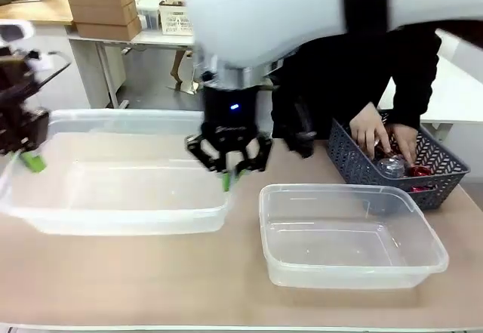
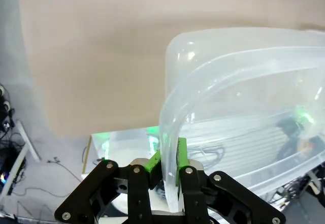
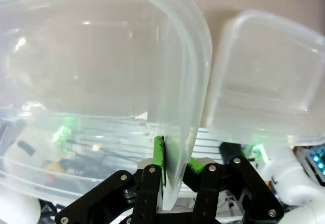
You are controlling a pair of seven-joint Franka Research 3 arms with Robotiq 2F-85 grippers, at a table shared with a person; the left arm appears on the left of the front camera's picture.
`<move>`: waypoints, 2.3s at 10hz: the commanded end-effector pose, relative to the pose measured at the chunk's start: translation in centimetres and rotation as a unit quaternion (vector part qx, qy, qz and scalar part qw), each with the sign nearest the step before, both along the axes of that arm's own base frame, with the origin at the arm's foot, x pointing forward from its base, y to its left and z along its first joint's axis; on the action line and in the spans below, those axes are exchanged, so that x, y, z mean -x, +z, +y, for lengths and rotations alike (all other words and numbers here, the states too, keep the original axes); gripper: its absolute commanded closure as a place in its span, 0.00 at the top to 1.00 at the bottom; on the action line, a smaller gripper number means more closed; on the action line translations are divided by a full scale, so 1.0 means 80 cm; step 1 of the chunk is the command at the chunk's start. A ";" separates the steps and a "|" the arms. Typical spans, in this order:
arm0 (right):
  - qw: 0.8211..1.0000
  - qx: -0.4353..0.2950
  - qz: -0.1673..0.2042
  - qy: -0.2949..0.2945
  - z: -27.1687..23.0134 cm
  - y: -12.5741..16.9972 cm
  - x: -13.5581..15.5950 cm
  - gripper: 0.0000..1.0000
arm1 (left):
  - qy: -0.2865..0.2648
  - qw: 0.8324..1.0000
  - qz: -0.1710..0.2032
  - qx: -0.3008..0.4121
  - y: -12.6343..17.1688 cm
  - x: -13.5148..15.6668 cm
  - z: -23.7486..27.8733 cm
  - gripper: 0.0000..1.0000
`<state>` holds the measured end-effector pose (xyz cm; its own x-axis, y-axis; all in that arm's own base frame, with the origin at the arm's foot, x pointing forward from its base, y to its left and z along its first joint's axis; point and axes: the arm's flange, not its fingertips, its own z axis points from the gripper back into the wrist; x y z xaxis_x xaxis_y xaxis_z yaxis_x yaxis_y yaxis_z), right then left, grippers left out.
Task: Sort the waste into each basket.
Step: Pick up the Organizing box on the left side of the table and lift it, then offer the picked Organizing box to the human.
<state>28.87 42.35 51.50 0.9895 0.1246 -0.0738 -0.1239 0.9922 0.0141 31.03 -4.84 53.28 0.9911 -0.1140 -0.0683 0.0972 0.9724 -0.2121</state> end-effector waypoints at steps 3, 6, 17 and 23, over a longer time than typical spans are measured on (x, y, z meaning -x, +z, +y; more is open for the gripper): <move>0.999 0.011 0.011 -0.049 -0.126 -0.032 0.013 0.06 | -0.052 0.998 0.036 -0.010 0.008 -0.025 -0.160 0.07; 0.998 -0.030 0.035 -0.042 -0.191 -0.075 0.045 0.06 | -0.064 0.994 0.082 -0.043 -0.059 -0.041 -0.229 0.07; 0.998 -0.004 0.033 -0.060 -0.194 -0.071 0.039 0.06 | -0.072 0.993 0.080 -0.055 -0.078 -0.035 -0.225 0.07; 0.998 -0.004 0.033 -0.060 -0.194 -0.071 0.039 0.06 | -0.072 0.993 0.080 -0.055 -0.078 -0.035 -0.225 0.07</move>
